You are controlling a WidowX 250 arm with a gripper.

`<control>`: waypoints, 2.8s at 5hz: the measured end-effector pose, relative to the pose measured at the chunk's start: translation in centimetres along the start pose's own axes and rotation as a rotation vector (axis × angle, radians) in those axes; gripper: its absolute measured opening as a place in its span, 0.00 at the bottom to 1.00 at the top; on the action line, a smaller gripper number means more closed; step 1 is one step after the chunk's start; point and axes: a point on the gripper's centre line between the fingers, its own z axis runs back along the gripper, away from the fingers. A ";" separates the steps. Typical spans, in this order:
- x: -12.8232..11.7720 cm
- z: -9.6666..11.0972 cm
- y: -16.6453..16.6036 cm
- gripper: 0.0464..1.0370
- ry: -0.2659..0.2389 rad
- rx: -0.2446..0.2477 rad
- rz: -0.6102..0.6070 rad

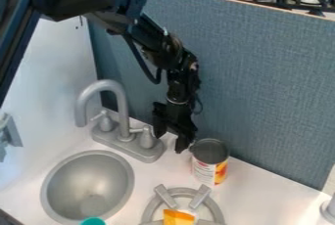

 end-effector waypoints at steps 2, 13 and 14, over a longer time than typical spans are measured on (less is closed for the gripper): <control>0.8 0.2 -4.8 0.96 -0.015 -0.169 -0.160; -12.2 13.0 -12.6 0.96 0.021 -0.209 -0.218; -12.2 13.0 -12.6 0.96 0.020 -0.211 -0.215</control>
